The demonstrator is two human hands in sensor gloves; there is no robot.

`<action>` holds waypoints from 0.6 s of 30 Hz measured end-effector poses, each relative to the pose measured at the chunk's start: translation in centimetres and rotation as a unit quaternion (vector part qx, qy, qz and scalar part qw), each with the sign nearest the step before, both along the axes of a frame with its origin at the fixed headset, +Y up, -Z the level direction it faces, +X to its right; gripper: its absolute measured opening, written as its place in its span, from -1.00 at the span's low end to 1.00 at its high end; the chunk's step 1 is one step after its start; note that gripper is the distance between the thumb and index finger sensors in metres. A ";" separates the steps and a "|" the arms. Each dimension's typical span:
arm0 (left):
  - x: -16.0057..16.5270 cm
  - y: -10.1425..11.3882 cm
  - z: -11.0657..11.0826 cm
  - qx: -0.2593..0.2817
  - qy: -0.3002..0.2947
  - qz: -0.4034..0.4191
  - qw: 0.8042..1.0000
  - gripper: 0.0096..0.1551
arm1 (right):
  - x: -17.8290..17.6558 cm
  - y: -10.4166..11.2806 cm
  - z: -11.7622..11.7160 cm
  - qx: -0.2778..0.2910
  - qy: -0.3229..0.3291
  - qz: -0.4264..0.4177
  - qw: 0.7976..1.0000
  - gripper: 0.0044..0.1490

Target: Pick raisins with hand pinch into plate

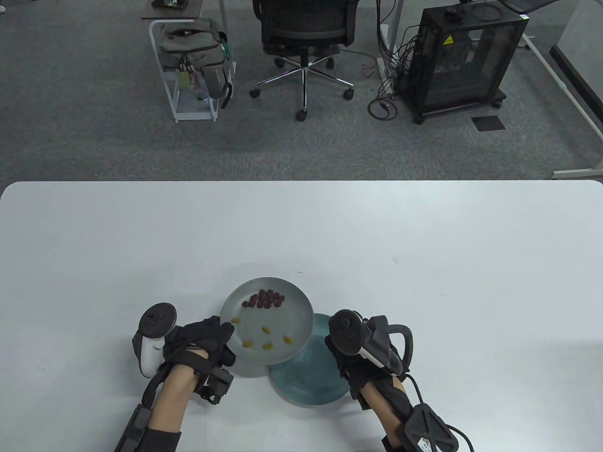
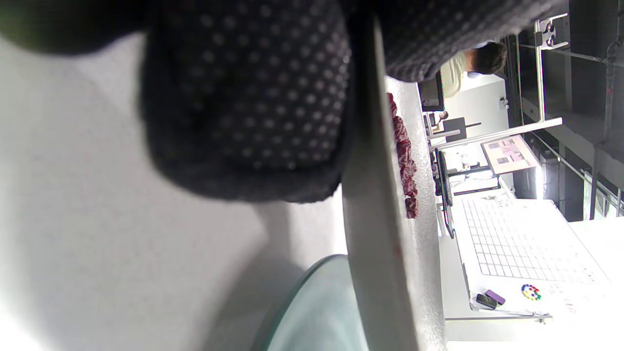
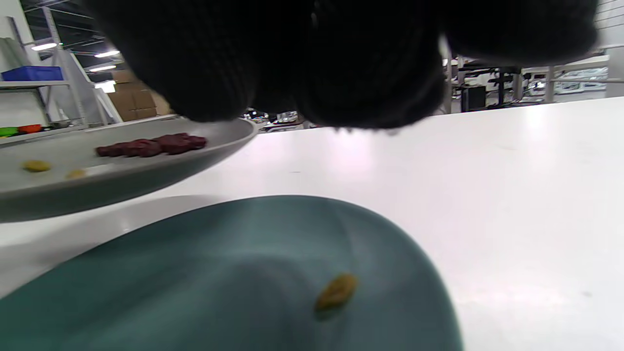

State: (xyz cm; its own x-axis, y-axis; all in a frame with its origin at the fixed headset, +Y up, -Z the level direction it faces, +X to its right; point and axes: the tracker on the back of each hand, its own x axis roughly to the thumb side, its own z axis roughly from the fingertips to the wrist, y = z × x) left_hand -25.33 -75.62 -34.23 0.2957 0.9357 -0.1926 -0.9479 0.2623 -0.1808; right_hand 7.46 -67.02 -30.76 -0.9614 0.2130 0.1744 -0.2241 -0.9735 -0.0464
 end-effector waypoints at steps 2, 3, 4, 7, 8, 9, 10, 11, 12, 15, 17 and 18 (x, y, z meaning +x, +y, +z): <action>0.3 -0.1 0.0 -0.001 -0.002 0.000 1.000 -0.40 | -0.3 0.1 0.2 0.003 0.007 -0.005 1.000 -0.39; 0.5 -0.1 0.1 -0.002 -0.005 0.000 1.000 -0.40 | -0.4 0.2 0.3 0.004 0.011 -0.006 1.000 -0.39; 0.6 -0.1 0.1 -0.003 -0.008 -0.001 1.000 -0.40 | -0.5 0.3 0.4 0.007 0.015 -0.007 1.000 -0.39; 1.0 -0.2 0.2 -0.001 -0.013 -0.006 1.000 -0.40 | -0.9 0.5 0.7 0.009 0.029 -0.016 0.999 -0.39; 1.3 -0.2 0.2 -0.002 -0.015 -0.006 1.000 -0.40 | -1.1 0.5 0.8 0.005 0.036 -0.018 0.999 -0.39; 1.4 -0.2 0.2 -0.002 -0.019 -0.006 1.000 -0.40 | -1.2 0.5 0.8 0.003 0.040 -0.020 0.999 -0.39; 1.6 -0.3 0.2 -0.005 -0.024 -0.004 1.000 -0.40 | -1.4 0.4 0.9 0.003 0.045 -0.021 0.999 -0.39; 1.8 -0.3 0.2 -0.007 -0.029 -0.002 1.000 -0.40 | -1.6 0.4 1.0 0.001 0.050 -0.019 0.999 -0.39; 1.9 -0.4 0.3 -0.007 -0.031 -0.002 0.999 -0.40 | -1.8 0.3 1.0 0.000 0.052 -0.016 0.999 -0.39; 2.3 -0.4 0.3 -0.007 -0.036 -0.008 0.999 -0.40 | -2.2 0.1 1.0 -0.006 0.057 -0.009 0.998 -0.38; 2.5 -0.4 0.4 -0.007 -0.041 -0.010 0.999 -0.39 | -2.3 -0.1 1.0 -0.007 0.060 -0.005 0.998 -0.38; 2.6 -0.4 0.4 -0.006 -0.043 -0.011 0.999 -0.40 | -2.4 -0.1 1.1 -0.011 0.060 -0.002 0.998 -0.38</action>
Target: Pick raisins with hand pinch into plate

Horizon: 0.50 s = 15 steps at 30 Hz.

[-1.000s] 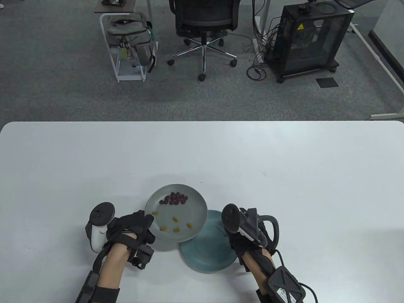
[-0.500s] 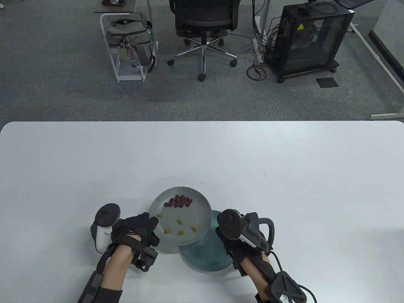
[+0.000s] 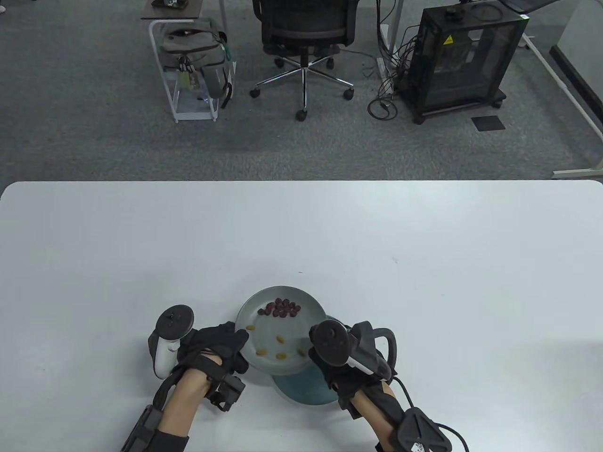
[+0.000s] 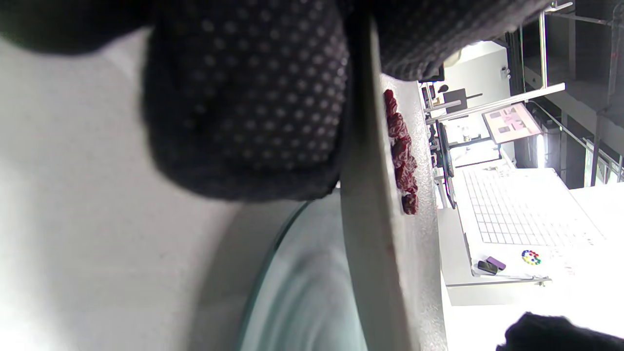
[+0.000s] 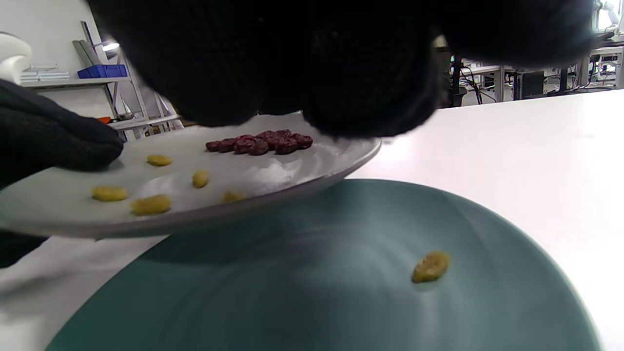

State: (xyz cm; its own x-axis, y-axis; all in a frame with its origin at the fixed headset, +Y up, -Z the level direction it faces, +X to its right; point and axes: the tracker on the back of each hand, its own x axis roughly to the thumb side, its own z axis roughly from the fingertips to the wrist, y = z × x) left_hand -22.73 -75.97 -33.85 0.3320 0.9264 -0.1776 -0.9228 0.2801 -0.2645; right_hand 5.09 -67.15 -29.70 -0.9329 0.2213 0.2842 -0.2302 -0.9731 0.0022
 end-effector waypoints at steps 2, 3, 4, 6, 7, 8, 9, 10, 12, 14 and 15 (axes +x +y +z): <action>0.2 0.0 0.1 -0.001 -0.002 0.001 1.000 -0.39 | -0.1 -0.1 0.0 0.000 0.002 0.004 1.000 -0.37; 0.3 0.0 0.1 -0.002 -0.004 0.004 1.000 -0.40 | -0.1 -0.1 0.0 0.000 0.002 0.004 1.000 -0.37; 0.3 0.0 0.1 -0.002 -0.005 0.004 1.000 -0.39 | -0.2 -0.2 0.0 -0.003 0.002 0.007 1.000 -0.37; 0.5 -0.1 0.1 -0.004 -0.009 0.006 1.000 -0.39 | -0.2 -0.3 0.0 -0.006 0.002 0.013 1.000 -0.37; 0.6 -0.1 0.1 -0.003 -0.010 0.005 1.000 -0.39 | -0.3 -0.4 -0.1 -0.010 0.001 0.015 1.000 -0.36; 0.7 -0.1 0.2 -0.003 -0.010 0.004 1.000 -0.39 | -0.3 -0.5 -0.1 -0.015 0.001 0.019 1.000 -0.36; 0.8 0.0 0.2 -0.002 -0.011 0.002 1.000 -0.39 | -0.3 -0.5 -0.1 -0.016 0.001 0.020 1.000 -0.35; 0.8 0.0 0.2 0.000 -0.011 0.001 1.000 -0.39 | -0.4 -0.6 -0.2 -0.016 0.001 0.020 1.000 -0.35; 1.0 0.0 0.2 0.002 -0.013 -0.004 1.000 -0.39 | -0.6 -0.8 -0.2 -0.021 0.001 0.028 0.999 -0.35; 1.1 0.0 0.3 0.001 -0.017 -0.004 1.000 -0.39 | -0.8 -0.9 -0.2 -0.023 0.000 0.036 0.999 -0.34; 1.2 0.0 0.3 0.000 -0.017 -0.003 1.000 -0.39 | -0.9 -1.0 -0.2 -0.023 0.001 0.040 0.999 -0.34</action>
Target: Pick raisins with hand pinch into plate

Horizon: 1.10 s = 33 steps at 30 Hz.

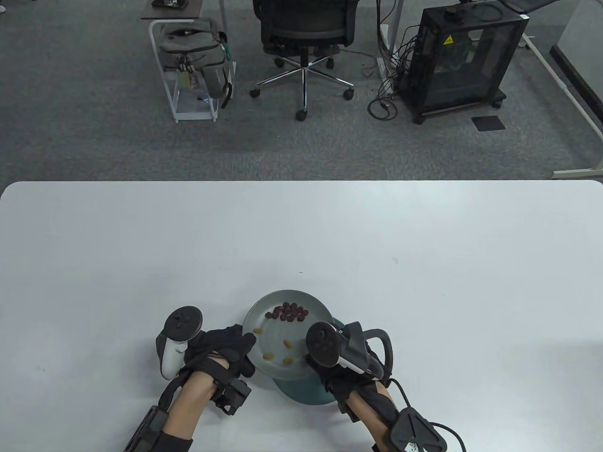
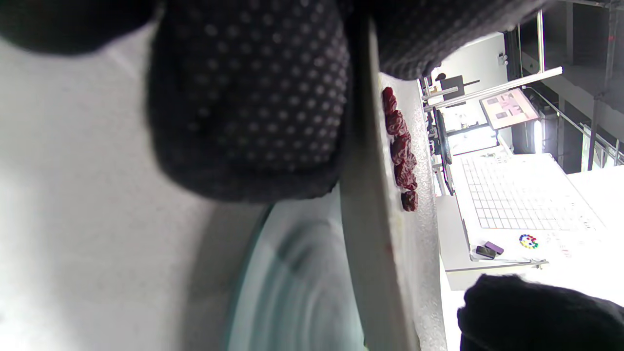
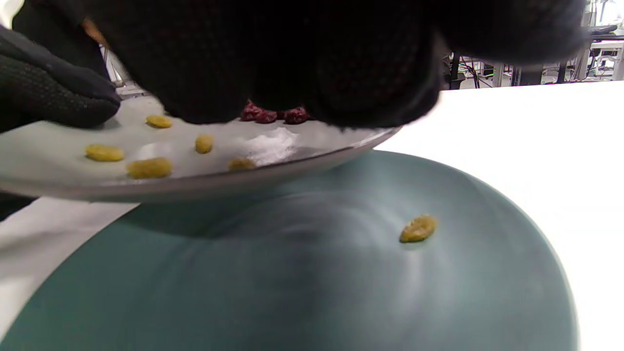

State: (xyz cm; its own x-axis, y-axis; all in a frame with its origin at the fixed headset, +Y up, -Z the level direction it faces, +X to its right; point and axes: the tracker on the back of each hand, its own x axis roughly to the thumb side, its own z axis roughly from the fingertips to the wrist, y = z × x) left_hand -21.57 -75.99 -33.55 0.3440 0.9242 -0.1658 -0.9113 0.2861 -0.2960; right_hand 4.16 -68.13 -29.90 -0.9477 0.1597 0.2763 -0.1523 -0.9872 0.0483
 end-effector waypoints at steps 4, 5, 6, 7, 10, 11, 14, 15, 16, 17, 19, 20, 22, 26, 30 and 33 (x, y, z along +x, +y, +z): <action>0.1 0.0 0.0 -0.002 -0.004 0.001 1.000 -0.39 | -0.4 -0.3 -0.1 -0.008 -0.002 0.011 1.000 -0.32; 0.1 0.0 0.0 -0.004 -0.005 0.002 1.000 -0.39 | -0.4 -0.4 -0.1 -0.011 -0.001 0.014 1.000 -0.32; 0.1 0.0 0.0 -0.004 -0.005 0.002 1.000 -0.39 | -0.4 -0.4 -0.1 -0.013 -0.002 0.015 1.000 -0.32; 0.2 0.0 0.1 -0.004 -0.005 0.002 1.000 -0.39 | -0.5 -0.4 0.0 -0.013 -0.003 0.016 1.000 -0.31; 0.3 -0.1 0.1 -0.007 -0.008 0.005 1.000 -0.39 | -0.6 -0.5 -0.1 -0.014 -0.009 0.030 0.999 -0.31; 0.3 0.0 0.1 -0.008 -0.009 0.007 1.000 -0.39 | -0.7 -0.5 -0.2 -0.013 -0.012 0.036 0.999 -0.31; 0.4 0.0 0.2 -0.015 -0.013 0.016 1.000 -0.39 | -0.9 -0.6 -0.2 -0.015 -0.015 0.043 0.999 -0.31; 0.5 0.0 0.2 -0.017 -0.013 0.019 1.000 -0.39 | -1.0 -0.7 -0.2 -0.016 -0.016 0.046 0.999 -0.32; 0.5 0.0 0.2 -0.016 -0.013 0.019 1.000 -0.39 | -1.1 -0.7 -0.2 -0.016 -0.017 0.048 0.999 -0.31; 0.5 0.0 0.2 -0.015 -0.015 0.018 1.000 -0.39 | -1.1 -0.8 -0.3 -0.017 -0.017 0.050 0.998 -0.32; 0.5 0.0 0.2 -0.015 -0.016 0.018 1.000 -0.39 | -1.2 -0.9 -0.3 -0.024 -0.017 0.057 0.998 -0.33; 0.5 0.0 0.2 -0.015 -0.017 0.017 1.000 -0.39 | -1.3 -0.9 -0.3 -0.023 -0.017 0.057 0.998 -0.33; 0.6 0.0 0.2 -0.014 -0.019 0.016 1.000 -0.39 | -1.4 -1.1 -0.4 -0.026 -0.018 0.064 0.997 -0.34; 0.6 0.0 0.1 -0.013 -0.020 0.019 1.000 -0.39 | -1.4 -1.0 -0.4 -0.019 -0.018 0.067 0.997 -0.36; 0.6 0.0 0.1 -0.012 -0.018 0.020 1.000 -0.39 | -1.7 -1.2 -0.4 -0.015 -0.020 0.071 0.997 -0.37; 0.6 0.0 0.1 -0.010 -0.019 0.019 1.000 -0.40 | -1.9 -1.2 -0.4 -0.014 -0.016 0.075 0.997 -0.39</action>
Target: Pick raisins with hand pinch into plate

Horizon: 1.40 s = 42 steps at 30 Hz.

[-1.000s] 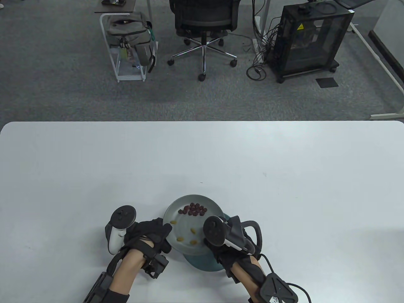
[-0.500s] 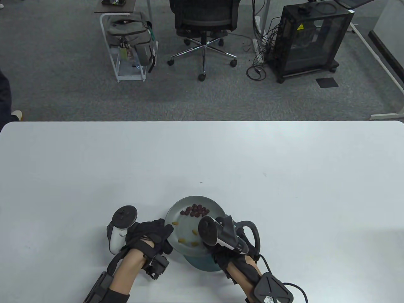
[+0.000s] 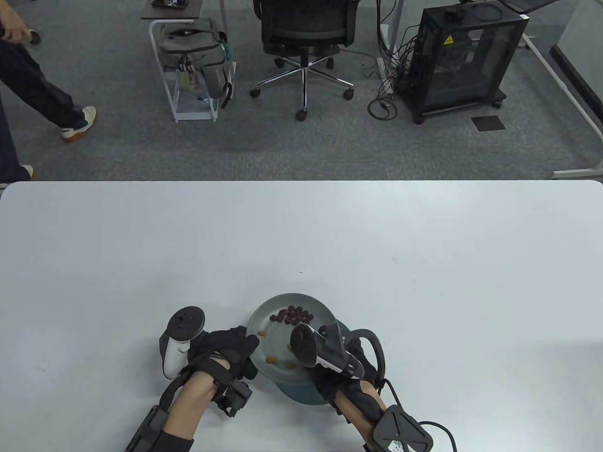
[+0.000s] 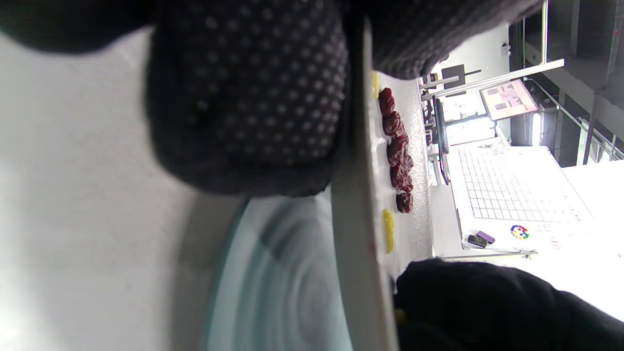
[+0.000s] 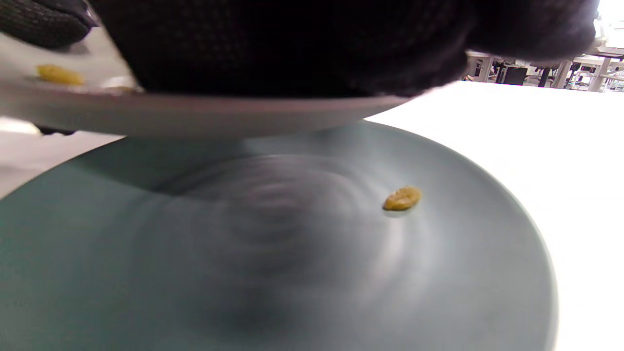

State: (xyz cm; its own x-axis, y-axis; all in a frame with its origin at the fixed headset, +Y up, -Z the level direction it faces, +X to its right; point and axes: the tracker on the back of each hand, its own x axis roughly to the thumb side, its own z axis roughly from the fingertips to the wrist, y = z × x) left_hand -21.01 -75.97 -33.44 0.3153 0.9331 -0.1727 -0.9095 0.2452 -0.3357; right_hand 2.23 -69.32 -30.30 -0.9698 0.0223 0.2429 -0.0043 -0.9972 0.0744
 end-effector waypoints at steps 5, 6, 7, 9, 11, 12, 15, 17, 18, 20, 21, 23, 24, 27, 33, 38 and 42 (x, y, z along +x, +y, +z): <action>-0.1 0.0 0.0 0.001 0.002 -0.001 1.000 -0.40 | -0.1 -0.1 -0.1 -0.001 0.009 -0.003 1.000 -0.40; -0.1 0.0 -0.1 0.001 0.001 -0.002 1.000 -0.40 | -0.1 0.0 -0.1 -0.001 0.010 -0.006 1.000 -0.40; -0.1 0.0 0.0 0.001 0.003 -0.003 1.000 -0.40 | -0.1 -0.1 -0.1 0.003 0.011 -0.010 1.000 -0.40; -0.1 0.0 -0.1 0.000 0.003 -0.006 1.000 -0.40 | -0.1 -0.1 -0.2 0.003 0.012 -0.010 1.000 -0.39; -0.1 0.1 0.0 0.000 0.004 -0.011 1.000 -0.40 | 0.0 0.0 -0.1 0.013 0.014 -0.013 1.000 -0.40; -0.1 0.1 0.0 0.001 -0.002 -0.016 1.000 -0.40 | 0.1 0.1 0.0 0.012 0.014 -0.013 1.000 -0.40; 0.0 0.1 0.0 0.001 -0.003 -0.017 1.000 -0.40 | 0.6 0.6 0.0 0.011 0.011 -0.028 0.999 -0.40; -0.1 0.1 0.0 0.002 0.000 -0.019 1.000 -0.40 | 1.0 1.0 0.1 0.018 0.011 -0.042 0.999 -0.40; -0.3 0.1 0.0 0.002 0.004 -0.021 1.000 -0.40 | 1.2 1.2 0.2 0.018 0.011 -0.049 0.999 -0.40; -0.5 0.0 -0.1 0.001 0.009 -0.020 1.000 -0.39 | 1.8 1.8 0.2 0.025 0.015 -0.066 0.997 -0.40; -0.6 -0.1 -0.1 0.002 0.013 -0.020 1.000 -0.39 | 2.1 2.1 0.2 0.027 0.013 -0.075 0.997 -0.40; -0.9 -0.1 -0.3 -0.001 0.017 -0.019 1.000 -0.39 | 2.9 2.5 0.2 0.032 0.005 -0.086 0.996 -0.40; -1.1 -0.2 -0.3 -0.001 0.021 -0.019 1.000 -0.39 | 3.3 2.6 0.2 0.036 0.001 -0.091 0.995 -0.40; -1.6 -0.2 -0.4 -0.001 0.033 -0.012 0.999 -0.39 | 4.4 2.7 -0.1 0.030 -0.013 -0.102 0.994 -0.40; -2.5 0.0 -0.4 0.002 0.057 0.004 0.998 -0.39 | 5.7 1.9 -1.0 0.017 -0.034 -0.099 0.994 -0.40; -3.2 0.2 -0.5 0.006 0.072 0.008 0.997 -0.39 | 6.2 0.9 -1.6 0.002 -0.045 -0.084 0.995 -0.40; -3.5 0.4 -0.5 0.008 0.078 0.013 0.997 -0.39 | 6.4 0.0 -2.0 -0.010 -0.052 -0.067 0.996 -0.40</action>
State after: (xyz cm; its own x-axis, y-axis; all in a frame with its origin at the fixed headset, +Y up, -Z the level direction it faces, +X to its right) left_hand -24.51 -75.60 -33.93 0.2617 0.9438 -0.2020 -0.9564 0.2255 -0.1854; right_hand 8.66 -69.36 -32.27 -0.9776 0.1566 0.1405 -0.1456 -0.9856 0.0859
